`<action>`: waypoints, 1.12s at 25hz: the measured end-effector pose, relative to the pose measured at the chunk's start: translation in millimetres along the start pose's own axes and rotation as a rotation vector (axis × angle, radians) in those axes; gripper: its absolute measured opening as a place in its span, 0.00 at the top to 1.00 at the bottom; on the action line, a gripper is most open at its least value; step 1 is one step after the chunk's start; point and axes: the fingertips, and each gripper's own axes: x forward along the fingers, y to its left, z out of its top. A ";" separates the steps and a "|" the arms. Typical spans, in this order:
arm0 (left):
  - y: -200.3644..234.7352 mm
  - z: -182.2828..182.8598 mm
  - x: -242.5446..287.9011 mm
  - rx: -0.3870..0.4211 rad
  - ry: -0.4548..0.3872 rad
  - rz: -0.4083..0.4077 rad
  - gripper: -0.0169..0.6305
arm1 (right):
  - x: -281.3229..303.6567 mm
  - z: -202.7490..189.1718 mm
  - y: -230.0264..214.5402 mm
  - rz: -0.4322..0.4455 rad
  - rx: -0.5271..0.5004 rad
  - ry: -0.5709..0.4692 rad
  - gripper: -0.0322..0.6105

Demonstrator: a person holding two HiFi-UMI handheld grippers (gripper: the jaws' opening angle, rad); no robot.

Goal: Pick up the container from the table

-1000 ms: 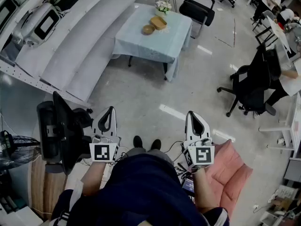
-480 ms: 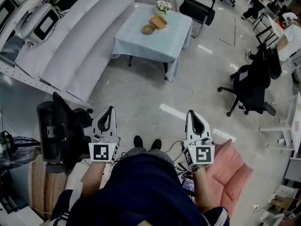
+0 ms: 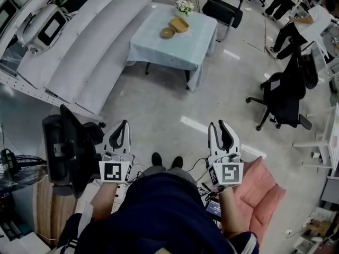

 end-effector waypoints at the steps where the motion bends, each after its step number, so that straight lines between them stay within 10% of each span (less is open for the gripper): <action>1: 0.6 -0.4 0.2 0.001 0.001 -0.001 0.97 | 1.6 1.5 0.9 0.004 -0.001 -0.005 0.75; 9: 8.0 -1.1 0.1 0.001 0.009 -0.012 0.97 | 11.3 16.6 6.1 0.030 0.002 -0.047 0.45; 28: 63.4 -18.5 21.4 -0.018 0.005 -0.053 0.97 | 83.5 27.0 26.6 -0.001 -0.040 -0.047 0.40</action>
